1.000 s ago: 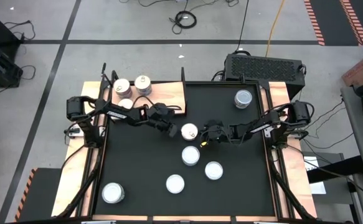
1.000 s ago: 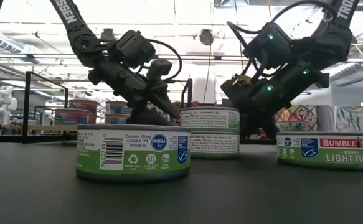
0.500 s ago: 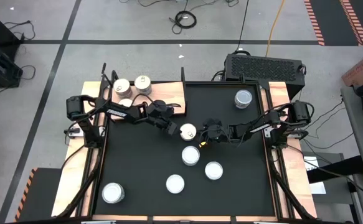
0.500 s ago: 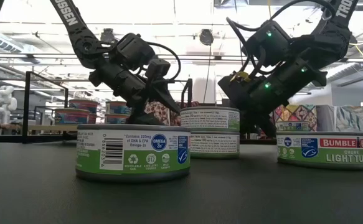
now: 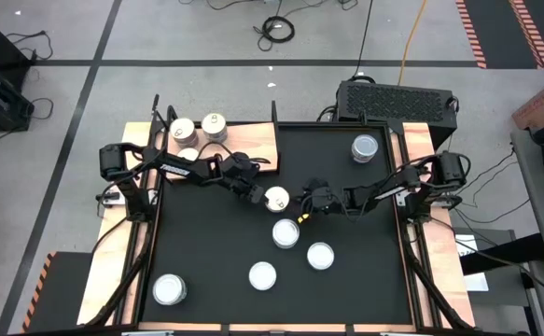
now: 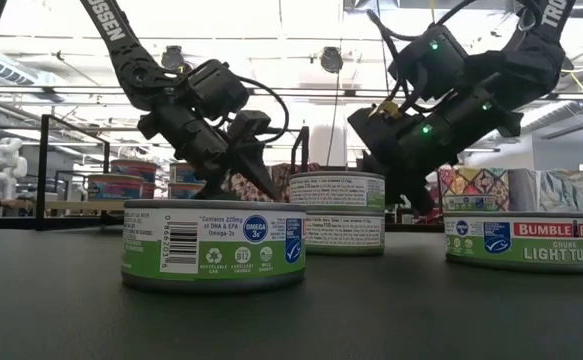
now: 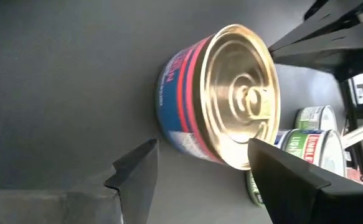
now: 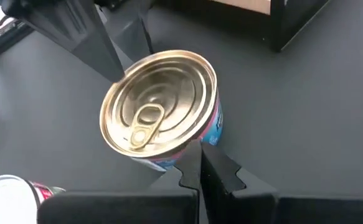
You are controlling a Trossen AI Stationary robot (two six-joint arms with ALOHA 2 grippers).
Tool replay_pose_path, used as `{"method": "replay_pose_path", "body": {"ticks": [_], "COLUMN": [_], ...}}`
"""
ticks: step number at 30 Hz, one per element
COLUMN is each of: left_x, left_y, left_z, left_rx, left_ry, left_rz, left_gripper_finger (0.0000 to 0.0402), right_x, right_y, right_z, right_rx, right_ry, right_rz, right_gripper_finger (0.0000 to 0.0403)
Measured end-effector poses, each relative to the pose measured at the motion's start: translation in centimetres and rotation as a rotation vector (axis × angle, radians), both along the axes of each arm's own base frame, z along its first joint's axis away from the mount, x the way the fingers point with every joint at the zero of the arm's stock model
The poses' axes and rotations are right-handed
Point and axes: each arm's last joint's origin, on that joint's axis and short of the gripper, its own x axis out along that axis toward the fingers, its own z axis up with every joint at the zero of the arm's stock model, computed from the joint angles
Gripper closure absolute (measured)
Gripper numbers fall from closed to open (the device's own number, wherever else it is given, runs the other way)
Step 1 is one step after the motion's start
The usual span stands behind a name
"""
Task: Stack canned seafood by type on shelf
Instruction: Put the blue and pink tuna can on the shelf
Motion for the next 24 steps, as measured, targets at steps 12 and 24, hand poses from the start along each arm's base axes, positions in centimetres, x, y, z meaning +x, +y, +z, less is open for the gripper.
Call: {"method": "replay_pose_path", "body": {"ticks": [12, 24], "left_x": [-0.2, -0.4], "left_y": [-0.1, -0.3], "left_z": [-0.3, 0.6], "left_rx": [0.013, 0.018], "left_ry": [0.033, 0.006], "left_rz": [-0.001, -0.053], "left_gripper_finger": [0.0155, 0.0155], "right_x": [4.1, 3.9], "right_y": [0.8, 1.4], "right_z": [-0.7, 0.6], "right_rx": [-0.033, -0.068], "right_ry": [0.110, 0.131], "right_rz": [0.113, 0.141], "right_gripper_finger": [0.0403, 0.0403]}}
